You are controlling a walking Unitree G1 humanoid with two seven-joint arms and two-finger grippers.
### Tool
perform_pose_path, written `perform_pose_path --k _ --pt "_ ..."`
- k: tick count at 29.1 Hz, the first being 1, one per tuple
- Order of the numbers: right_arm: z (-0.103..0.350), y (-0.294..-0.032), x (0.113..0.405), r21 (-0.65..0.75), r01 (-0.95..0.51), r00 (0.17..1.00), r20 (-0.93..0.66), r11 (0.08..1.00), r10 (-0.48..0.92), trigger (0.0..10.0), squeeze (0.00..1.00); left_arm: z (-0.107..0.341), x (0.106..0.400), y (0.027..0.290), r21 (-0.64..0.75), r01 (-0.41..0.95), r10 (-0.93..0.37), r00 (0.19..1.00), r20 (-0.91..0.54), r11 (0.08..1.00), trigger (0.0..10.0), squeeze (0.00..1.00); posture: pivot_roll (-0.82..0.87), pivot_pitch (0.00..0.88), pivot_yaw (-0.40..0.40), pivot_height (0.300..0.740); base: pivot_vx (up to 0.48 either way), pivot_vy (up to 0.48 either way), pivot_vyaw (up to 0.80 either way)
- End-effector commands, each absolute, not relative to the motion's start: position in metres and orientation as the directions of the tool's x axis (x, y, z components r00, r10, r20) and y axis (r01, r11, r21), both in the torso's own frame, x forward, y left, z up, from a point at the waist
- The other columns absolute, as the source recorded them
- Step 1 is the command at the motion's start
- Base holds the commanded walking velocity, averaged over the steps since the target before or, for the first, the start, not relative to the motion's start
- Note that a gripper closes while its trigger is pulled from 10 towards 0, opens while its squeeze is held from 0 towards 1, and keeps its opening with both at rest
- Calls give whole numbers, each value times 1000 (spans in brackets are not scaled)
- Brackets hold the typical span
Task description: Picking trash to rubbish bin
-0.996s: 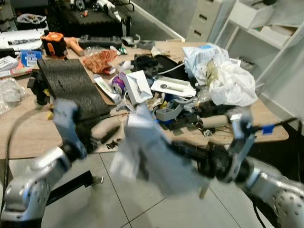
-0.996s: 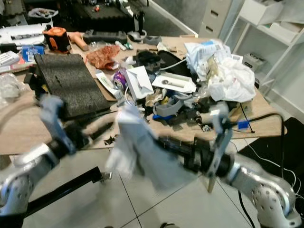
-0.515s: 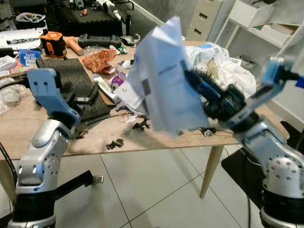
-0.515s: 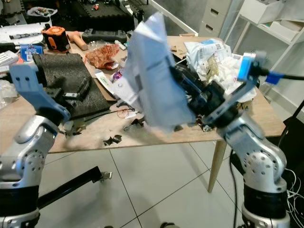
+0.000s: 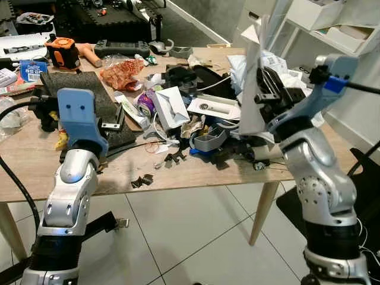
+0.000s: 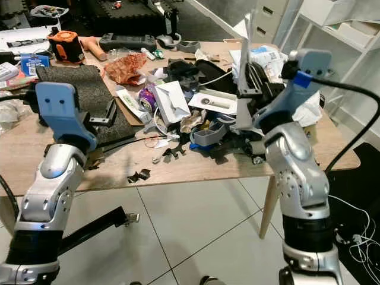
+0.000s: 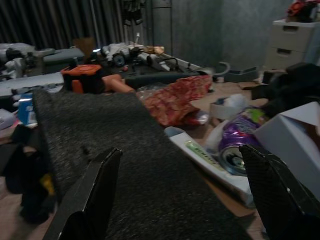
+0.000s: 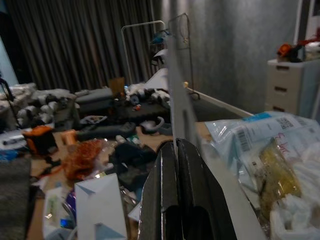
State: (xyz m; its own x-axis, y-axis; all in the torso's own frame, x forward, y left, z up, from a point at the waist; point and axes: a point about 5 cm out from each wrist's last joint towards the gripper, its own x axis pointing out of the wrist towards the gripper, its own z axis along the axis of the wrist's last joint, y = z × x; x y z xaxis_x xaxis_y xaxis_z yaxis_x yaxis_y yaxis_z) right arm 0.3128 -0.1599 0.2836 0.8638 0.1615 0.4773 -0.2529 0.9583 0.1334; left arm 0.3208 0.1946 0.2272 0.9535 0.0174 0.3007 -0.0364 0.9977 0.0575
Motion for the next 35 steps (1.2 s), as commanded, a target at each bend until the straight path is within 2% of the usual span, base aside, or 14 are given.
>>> perform_pose_path --k 1,10,12,17,22,31,35 --pt "286 -162 311 123 -234 851 505 965 142 10000 0 223 321 195 71 -39 17 956 294 997 10000 0 -4 146 -48 740 0 0 0" --pt "313 -126 301 4 -247 754 629 969 190 10000 0 229 334 156 65 79 -96 945 313 995 10000 0 -5 139 -2 740 0 0 0" --pt "315 -124 300 -13 -226 744 643 974 181 10000 0 232 338 150 78 99 -119 939 322 992 10000 0 -4 139 26 740 0 0 0" --pt "321 -124 298 -49 -147 729 670 988 141 10000 0 241 345 143 76 118 -138 927 349 990 10000 0 -9 136 34 740 0 0 0" --pt "318 -131 305 -60 -66 740 667 996 90 10000 0 253 353 128 93 144 -170 902 397 985 10000 0 -6 143 14 740 0 0 0" --pt "315 -139 310 -84 -43 757 648 996 88 10000 0 236 347 129 86 154 -174 921 348 984 10000 0 -9 147 5 740 0 0 -119" --pt "309 -141 313 -95 -46 776 623 994 96 10000 0 227 340 146 71 87 -106 933 345 994 10000 0 -8 155 0 740 0 0 -800"
